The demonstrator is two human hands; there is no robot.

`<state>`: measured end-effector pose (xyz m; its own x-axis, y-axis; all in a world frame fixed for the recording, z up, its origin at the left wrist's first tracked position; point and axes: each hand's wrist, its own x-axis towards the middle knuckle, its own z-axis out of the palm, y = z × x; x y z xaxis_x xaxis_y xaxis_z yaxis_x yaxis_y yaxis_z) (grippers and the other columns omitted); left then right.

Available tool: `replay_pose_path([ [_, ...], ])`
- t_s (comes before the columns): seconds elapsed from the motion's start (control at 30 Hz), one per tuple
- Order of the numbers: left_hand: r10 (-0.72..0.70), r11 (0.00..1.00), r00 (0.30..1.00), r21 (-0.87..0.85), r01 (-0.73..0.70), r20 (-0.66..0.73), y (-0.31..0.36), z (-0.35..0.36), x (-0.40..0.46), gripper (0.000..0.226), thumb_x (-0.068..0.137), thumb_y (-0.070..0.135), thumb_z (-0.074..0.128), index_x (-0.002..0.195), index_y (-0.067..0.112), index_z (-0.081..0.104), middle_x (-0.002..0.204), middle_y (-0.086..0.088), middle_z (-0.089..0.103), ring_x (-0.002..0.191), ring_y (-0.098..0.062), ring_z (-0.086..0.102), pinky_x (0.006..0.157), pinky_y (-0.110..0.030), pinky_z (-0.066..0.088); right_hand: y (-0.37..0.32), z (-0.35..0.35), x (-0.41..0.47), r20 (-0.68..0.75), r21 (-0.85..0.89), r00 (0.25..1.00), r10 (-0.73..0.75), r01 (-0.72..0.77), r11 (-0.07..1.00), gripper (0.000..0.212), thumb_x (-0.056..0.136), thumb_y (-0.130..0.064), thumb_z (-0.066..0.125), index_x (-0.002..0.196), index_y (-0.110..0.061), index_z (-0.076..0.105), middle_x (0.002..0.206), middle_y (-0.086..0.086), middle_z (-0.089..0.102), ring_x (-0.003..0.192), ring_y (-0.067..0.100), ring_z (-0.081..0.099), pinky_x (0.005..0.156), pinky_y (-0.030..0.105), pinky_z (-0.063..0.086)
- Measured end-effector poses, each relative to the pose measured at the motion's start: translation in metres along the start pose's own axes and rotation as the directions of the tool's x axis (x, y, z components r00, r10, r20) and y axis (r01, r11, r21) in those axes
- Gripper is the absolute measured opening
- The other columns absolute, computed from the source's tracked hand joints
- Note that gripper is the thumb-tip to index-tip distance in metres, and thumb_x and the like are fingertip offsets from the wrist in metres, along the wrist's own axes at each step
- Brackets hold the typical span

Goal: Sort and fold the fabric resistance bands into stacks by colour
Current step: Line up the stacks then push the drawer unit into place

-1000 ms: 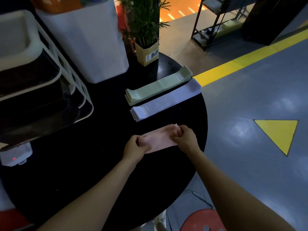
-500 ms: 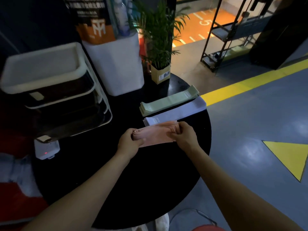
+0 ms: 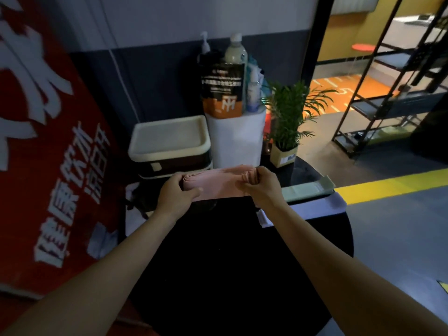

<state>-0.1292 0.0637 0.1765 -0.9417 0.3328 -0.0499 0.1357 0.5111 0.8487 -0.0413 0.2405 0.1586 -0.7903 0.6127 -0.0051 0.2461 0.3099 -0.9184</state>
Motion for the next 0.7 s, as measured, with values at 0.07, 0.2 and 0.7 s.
replay_pose_path([
  [0.07,-0.040,0.999,0.999,0.022,0.041,-0.019,-0.008,-0.018,0.013,0.032,0.076,0.011,0.072,0.105,0.012,0.060,0.102,-0.005,0.063,0.094,-0.020,0.057,0.080,-0.028,0.043,-0.013,0.022,0.005,0.003,-0.027,1.000,-0.004,0.004,1.000,0.022,0.074,-0.016,0.076,0.079,-0.009,0.056,0.060,-0.007,0.048,0.053,0.003,0.043,0.044,0.009,0.035],
  [0.2,-0.141,0.983,0.987,0.106,0.149,-0.077,-0.028,-0.045,0.034,0.044,0.077,0.012,0.071,0.119,0.011,0.057,0.115,-0.009,0.059,0.099,-0.022,0.055,0.076,-0.027,0.040,-0.028,0.065,0.014,0.051,-0.095,0.997,0.052,-0.047,0.994,0.023,0.075,-0.022,0.076,0.084,-0.013,0.057,0.064,-0.009,0.050,0.056,0.001,0.045,0.045,0.013,0.032],
  [0.7,-0.172,0.914,0.985,0.371,0.163,-0.009,-0.084,-0.058,0.067,0.038,0.081,0.014,0.062,0.117,0.009,0.049,0.106,-0.008,0.055,0.105,-0.030,0.056,0.076,-0.028,0.041,-0.023,0.151,0.034,0.081,-0.481,0.969,0.232,-0.166,0.861,0.011,0.083,-0.020,0.057,0.090,-0.011,0.059,0.084,0.004,0.060,0.079,0.025,0.063,0.061,0.030,0.047],
])
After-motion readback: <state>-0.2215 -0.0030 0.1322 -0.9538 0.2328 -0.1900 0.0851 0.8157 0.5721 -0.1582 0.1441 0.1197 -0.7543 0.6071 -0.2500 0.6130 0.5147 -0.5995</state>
